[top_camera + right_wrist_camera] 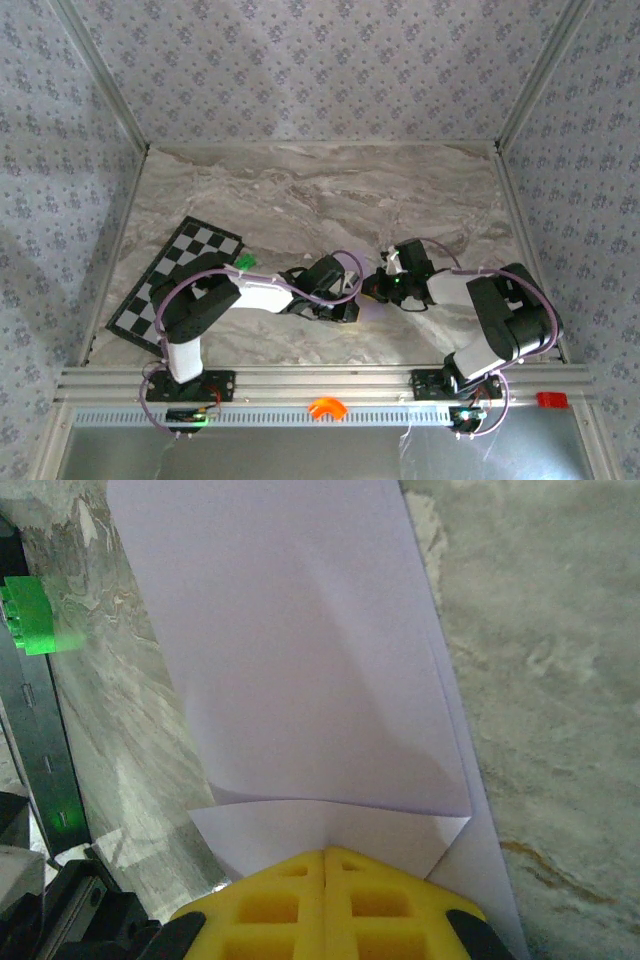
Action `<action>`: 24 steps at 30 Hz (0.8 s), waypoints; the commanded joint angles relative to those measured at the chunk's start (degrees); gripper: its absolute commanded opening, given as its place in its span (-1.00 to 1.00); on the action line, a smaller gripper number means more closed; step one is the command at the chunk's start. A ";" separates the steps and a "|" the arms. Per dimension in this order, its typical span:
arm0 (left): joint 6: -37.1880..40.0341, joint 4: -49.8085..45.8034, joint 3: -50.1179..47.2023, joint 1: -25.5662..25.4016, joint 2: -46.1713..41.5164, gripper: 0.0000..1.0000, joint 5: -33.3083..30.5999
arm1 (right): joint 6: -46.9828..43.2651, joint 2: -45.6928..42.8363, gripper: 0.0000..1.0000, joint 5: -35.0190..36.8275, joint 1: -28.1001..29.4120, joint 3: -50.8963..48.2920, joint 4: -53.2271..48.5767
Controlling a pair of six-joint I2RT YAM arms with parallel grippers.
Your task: Fold a paper plane with a square sheet of paper (pick it up from the middle)
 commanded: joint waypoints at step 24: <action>1.81 -8.83 -0.52 -1.46 -2.34 -0.92 -0.07 | 0.35 3.09 -0.96 6.51 0.11 -2.67 -6.40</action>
